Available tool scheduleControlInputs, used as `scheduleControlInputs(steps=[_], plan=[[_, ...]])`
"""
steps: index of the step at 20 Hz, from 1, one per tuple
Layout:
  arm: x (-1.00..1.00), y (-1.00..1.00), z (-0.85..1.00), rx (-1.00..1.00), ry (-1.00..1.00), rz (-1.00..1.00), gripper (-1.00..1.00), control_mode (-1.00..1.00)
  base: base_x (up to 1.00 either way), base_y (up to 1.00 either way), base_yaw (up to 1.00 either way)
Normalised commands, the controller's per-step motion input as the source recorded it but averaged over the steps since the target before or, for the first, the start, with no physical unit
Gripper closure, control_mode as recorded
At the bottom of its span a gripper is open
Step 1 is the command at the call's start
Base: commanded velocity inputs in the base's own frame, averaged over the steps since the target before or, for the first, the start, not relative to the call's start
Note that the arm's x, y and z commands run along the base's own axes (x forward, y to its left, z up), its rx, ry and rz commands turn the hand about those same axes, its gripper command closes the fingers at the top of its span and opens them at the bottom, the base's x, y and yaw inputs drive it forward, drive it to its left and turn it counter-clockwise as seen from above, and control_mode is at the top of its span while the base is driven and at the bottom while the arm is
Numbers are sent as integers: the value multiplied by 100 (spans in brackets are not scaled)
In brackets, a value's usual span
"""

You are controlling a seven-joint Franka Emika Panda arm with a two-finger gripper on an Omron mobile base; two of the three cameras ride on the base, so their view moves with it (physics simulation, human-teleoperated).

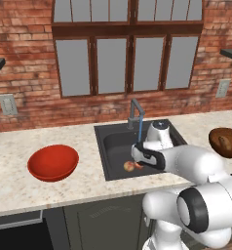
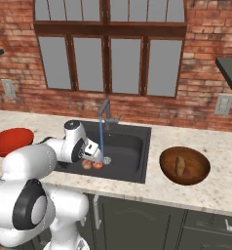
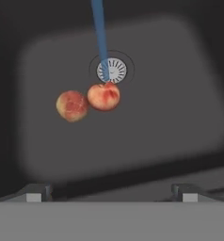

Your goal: Pick the peachs from the sink and place them in one bowl. Place the potato in the other bowl. Then turn off the sink faucet.

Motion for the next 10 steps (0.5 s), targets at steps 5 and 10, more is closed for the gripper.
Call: scheduleControlInputs(steps=[5, 10], plan=[[11, 0, -2, 10, -3, -12, -100, -100, 0, 0, 0], [21, -1, -13, 13, 0, -2, -100, -100, 0, 0, 0]])
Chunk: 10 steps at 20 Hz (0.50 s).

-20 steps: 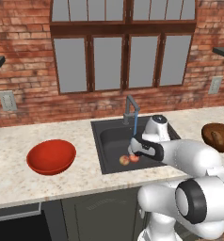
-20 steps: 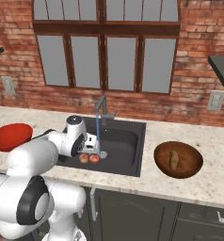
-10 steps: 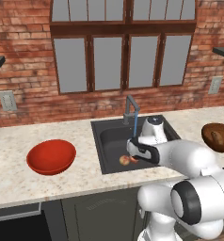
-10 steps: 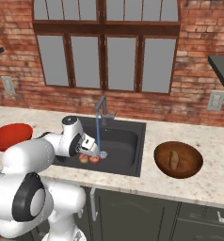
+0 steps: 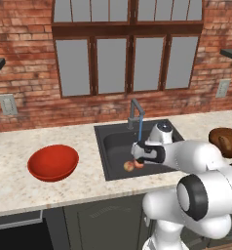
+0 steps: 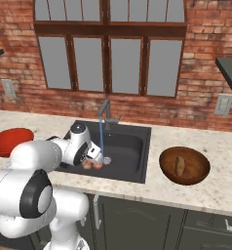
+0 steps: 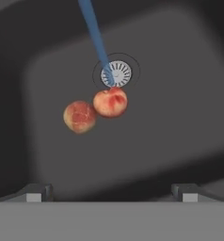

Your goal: Pick the peachs from the sink and place them in one bowl. Place the potato in the other bowl. Then turn off the sink faucet.

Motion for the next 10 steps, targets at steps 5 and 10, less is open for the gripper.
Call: scheduleControlInputs(steps=[5, 10], plan=[[24, 0, -23, 3, 0, 0, -100, -100, 0, 0, 0], [33, 0, -19, 0, 0, -2, -100, -100, 0, 0, 0]])
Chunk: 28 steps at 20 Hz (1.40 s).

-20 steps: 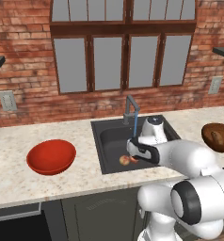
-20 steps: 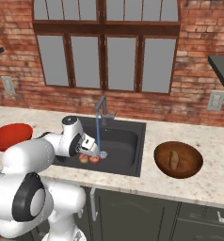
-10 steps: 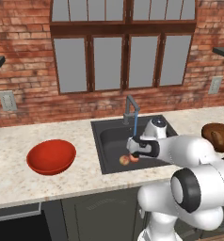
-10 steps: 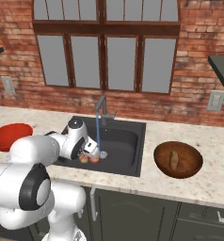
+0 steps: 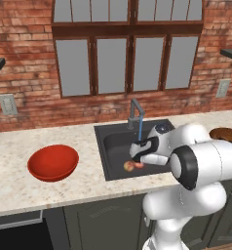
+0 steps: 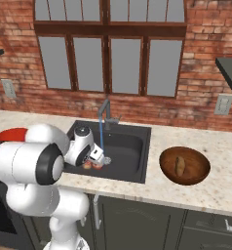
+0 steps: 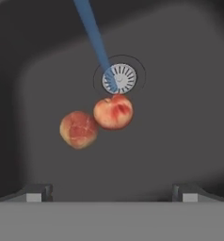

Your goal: Pick the peachs from the sink and place them in one bowl. Place the potato in the other bowl. Then turn off the sink faucet.

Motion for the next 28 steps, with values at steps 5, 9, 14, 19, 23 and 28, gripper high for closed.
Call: scheduleControlInputs(steps=[5, 9, 14, 19, 23, 28], plan=[[31, 0, -13, 0, 0, -5, -100, -100, 0, 0, 0], [27, 0, -20, 0, 0, -5, -100, -100, 0, 0, 0], [19, 0, -27, 0, 0, -5, -100, -100, 0, 0, 0], [18, -1, -27, 0, 0, -4, -100, -100, 0, 0, 0], [24, -1, -26, 1, 0, -4, -100, -100, 0, 0, 0], [21, -2, -25, 1, 0, -4, -100, -100, 0, 0, 0]])
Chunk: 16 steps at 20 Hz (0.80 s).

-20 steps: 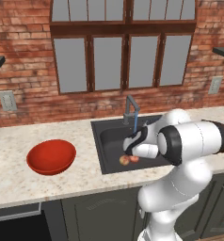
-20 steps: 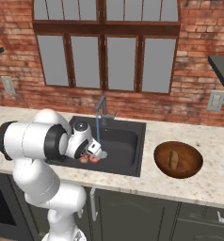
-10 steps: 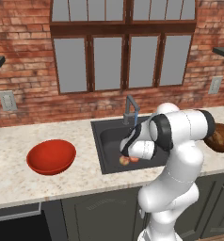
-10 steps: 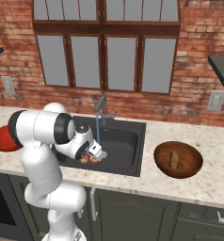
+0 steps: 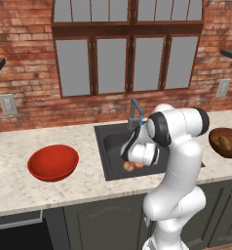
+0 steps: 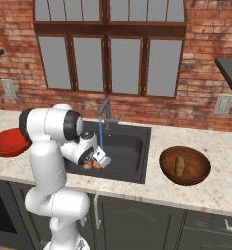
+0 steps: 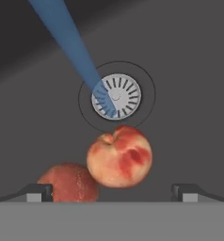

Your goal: Pick the peachs from the sink and place them in one bowl. Place the potato in the other bowl. Then turn off the sink faucet.

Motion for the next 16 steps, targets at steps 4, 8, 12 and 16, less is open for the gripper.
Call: scheduleControlInputs(steps=[4, 8, 12, 16], plan=[[14, -5, -25, 1, 0, -4, -100, -100, 0, 0, 0], [12, -6, -26, 0, 0, -4, -100, -100, 0, 0, 0], [14, -6, -27, 0, 0, -4, -100, -100, 0, 0, 0], [14, -3, -28, 0, 0, -4, -100, -100, 0, 0, 0]])
